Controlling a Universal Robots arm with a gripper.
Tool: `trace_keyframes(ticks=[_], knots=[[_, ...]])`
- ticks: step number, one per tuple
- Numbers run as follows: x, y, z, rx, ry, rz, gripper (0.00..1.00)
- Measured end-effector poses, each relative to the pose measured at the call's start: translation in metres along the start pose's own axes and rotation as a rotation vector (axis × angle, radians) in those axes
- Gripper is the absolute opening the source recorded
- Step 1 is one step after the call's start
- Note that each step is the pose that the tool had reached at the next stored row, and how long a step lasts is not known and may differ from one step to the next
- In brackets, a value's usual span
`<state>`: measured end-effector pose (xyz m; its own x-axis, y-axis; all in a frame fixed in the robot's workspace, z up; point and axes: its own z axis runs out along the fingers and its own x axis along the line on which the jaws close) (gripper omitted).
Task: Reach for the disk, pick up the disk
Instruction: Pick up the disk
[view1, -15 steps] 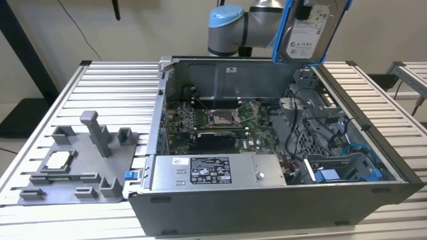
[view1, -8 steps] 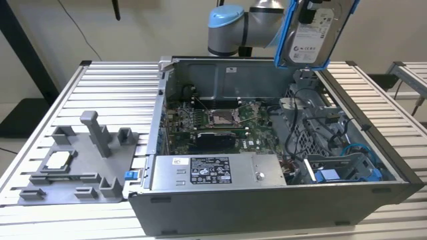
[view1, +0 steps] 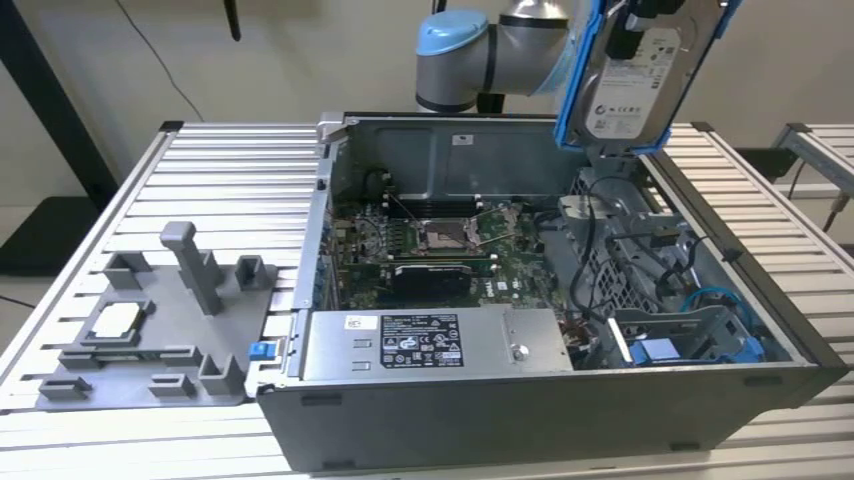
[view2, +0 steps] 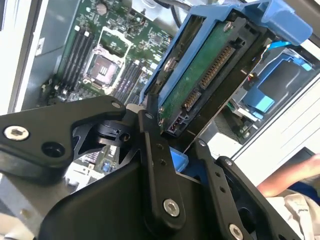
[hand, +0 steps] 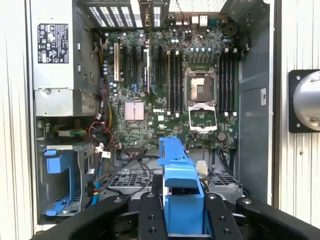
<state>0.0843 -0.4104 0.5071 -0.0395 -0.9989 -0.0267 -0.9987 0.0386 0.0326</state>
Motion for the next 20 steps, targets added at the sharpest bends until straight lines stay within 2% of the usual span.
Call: trace_keyframes(ticks=[12, 20], knots=[[0.0337, -0.0013, 0.0012, 0.0000, -0.0001, 0.000, 0.00], [0.0501, -0.0020, 0.0024, 0.0000, 0.0000, 0.000, 0.00]])
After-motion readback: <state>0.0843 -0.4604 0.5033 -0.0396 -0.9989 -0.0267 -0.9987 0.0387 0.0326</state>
